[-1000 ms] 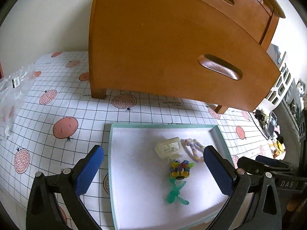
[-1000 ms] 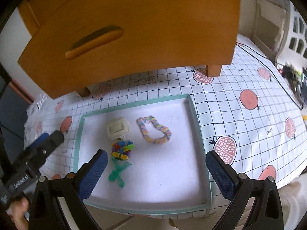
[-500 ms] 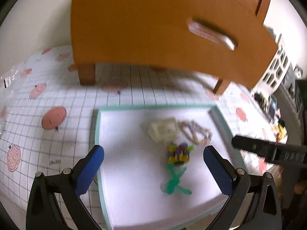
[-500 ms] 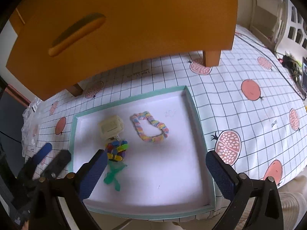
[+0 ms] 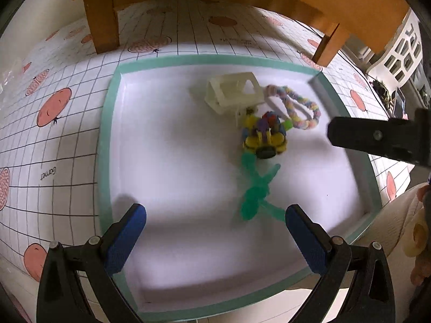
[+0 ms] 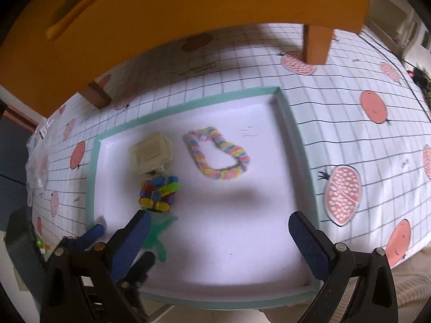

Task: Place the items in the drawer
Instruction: 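Withdraw both open tools from the drawer back over the white tray, then grasp the green plastic toy with the left tool while the right tool grasps the multicoloured toy cluster, then carry the green toy and toy cluster into the drawer and open both tools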

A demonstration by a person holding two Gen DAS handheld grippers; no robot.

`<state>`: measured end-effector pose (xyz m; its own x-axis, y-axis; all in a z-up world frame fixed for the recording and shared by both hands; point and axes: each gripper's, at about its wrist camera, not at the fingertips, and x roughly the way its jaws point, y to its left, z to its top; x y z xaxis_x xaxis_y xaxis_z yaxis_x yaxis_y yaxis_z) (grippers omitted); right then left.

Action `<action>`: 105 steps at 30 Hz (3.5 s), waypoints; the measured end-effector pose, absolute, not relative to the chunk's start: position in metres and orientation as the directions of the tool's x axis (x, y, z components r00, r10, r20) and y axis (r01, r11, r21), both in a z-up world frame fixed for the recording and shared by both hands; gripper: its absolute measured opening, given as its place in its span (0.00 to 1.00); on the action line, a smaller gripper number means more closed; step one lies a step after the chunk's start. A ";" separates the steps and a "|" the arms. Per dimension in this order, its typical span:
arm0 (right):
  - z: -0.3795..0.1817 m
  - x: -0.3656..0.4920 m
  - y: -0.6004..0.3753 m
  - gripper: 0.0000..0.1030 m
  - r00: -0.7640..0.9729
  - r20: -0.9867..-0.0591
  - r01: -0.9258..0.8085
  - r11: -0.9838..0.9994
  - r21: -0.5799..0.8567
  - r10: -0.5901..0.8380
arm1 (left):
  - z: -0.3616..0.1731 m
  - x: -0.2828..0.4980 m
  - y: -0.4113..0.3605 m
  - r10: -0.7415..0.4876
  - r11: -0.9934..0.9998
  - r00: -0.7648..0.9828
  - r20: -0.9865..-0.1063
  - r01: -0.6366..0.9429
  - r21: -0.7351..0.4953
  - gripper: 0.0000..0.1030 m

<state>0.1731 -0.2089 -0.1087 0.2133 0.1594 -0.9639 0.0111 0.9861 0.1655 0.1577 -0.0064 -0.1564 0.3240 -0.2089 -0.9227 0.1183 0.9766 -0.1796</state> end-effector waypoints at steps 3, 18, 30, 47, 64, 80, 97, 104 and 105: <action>-0.115 0.175 -0.201 1.00 0.204 -0.963 -0.013 0.984 0.180 0.179 | -0.157 0.157 -0.008 -0.214 0.975 0.327 -0.921 0.125 -0.182 0.99; -0.138 0.185 -0.168 0.82 0.168 -0.950 -0.100 0.963 0.251 0.265 | -0.151 0.150 -0.026 -0.245 0.968 0.356 -0.902 0.143 -0.206 0.76; -0.150 0.194 -0.155 0.63 0.146 -0.951 -0.105 0.961 0.257 0.271 | -0.151 0.149 -0.027 -0.230 0.970 0.359 -0.904 0.156 -0.185 0.73; -0.146 0.191 -0.185 0.48 0.176 -0.933 -0.003 0.948 0.319 0.314 | -0.148 0.148 -0.028 -0.250 0.964 0.341 -0.906 0.176 -0.200 0.40; -0.135 0.172 -0.226 0.48 0.241 -0.891 0.148 0.892 0.427 0.386 | -0.149 0.153 -0.024 -0.257 0.963 0.315 -0.914 0.163 -0.214 0.39; -0.117 0.164 -0.236 0.48 0.287 -0.868 0.145 0.878 0.457 0.405 | -0.116 0.165 -0.010 -0.270 0.963 0.381 -0.884 0.126 -0.240 0.39; -0.018 0.159 -0.207 0.48 0.449 -0.812 -0.058 0.919 0.389 0.372 | 0.010 0.183 0.016 -0.330 0.940 0.623 -0.709 0.147 -0.308 0.39; 0.037 0.165 -0.199 0.48 0.541 -0.753 -0.115 0.920 0.374 0.374 | 0.064 0.193 0.024 -0.356 0.925 0.710 -0.607 0.177 -0.335 0.39; 0.044 0.166 -0.198 0.48 0.549 -0.747 -0.121 0.920 0.372 0.374 | 0.072 0.196 0.026 -0.359 0.924 0.720 -0.594 0.183 -0.336 0.39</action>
<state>0.1664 -0.1979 0.0435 0.5490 0.3739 -0.7475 -0.1209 0.9205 0.3717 0.1963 0.0255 0.0719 0.7196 -0.3590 -0.5944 0.1834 0.9238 -0.3360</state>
